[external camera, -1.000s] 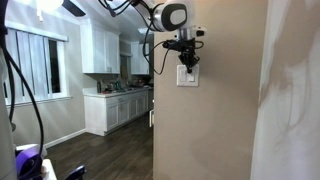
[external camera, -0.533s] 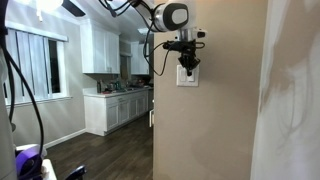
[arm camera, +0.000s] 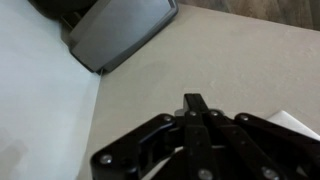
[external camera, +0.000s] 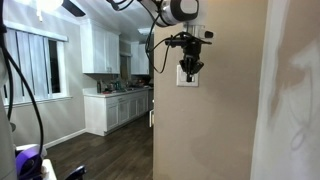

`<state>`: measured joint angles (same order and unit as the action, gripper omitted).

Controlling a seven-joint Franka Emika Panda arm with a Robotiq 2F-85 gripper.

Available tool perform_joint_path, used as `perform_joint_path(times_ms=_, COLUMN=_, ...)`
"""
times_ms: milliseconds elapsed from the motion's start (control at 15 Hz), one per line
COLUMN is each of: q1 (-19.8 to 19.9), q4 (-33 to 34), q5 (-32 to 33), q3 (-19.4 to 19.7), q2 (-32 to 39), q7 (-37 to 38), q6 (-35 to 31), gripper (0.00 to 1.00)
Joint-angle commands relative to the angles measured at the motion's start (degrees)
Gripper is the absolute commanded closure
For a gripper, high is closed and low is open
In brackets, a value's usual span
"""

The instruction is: Flip the right light switch on the wall

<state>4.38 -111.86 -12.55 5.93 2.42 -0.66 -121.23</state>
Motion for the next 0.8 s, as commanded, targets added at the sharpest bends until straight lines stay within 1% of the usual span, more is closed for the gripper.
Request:
perform_joint_path(times_ms=0, q1=1.37, q4=-0.68, q5=-0.32, q3=0.6, q2=-1.16, q7=0.7, q6=5.17, gripper=1.0)
perform_joint_path(times_ms=133, q1=1.88, q4=-0.45, q5=-1.21, q3=1.01, q2=-0.99, q7=0.28, q6=7.35, gripper=1.0)
perform_joint_path(times_ms=200, q1=1.94, q4=-0.42, q5=-0.86, q3=1.2, q2=-0.93, q7=0.72, q6=8.09, gripper=0.74)
perform_joint_path(times_ms=267, q1=1.66, q4=0.13, q5=-0.28, q3=0.92, q2=0.02, q7=0.0, q6=6.14, gripper=0.98)
perform_joint_path(times_ms=400, q1=1.88, q4=0.13, q5=-0.28, q3=1.1, q2=0.02, q7=0.0, q6=6.9, gripper=0.86)
perform_joint_path(times_ms=467, q1=1.89, q4=0.13, q5=-0.28, q3=1.13, q2=0.02, q7=0.0, q6=6.92, gripper=0.79)
perform_joint_path(times_ms=533, q1=1.88, q4=0.13, q5=-0.28, q3=1.12, q2=0.02, q7=0.01, q6=6.92, gripper=0.74)
perform_joint_path(times_ms=733, q1=1.87, q4=0.13, q5=-0.28, q3=1.12, q2=0.02, q7=0.02, q6=6.93, gripper=0.74)
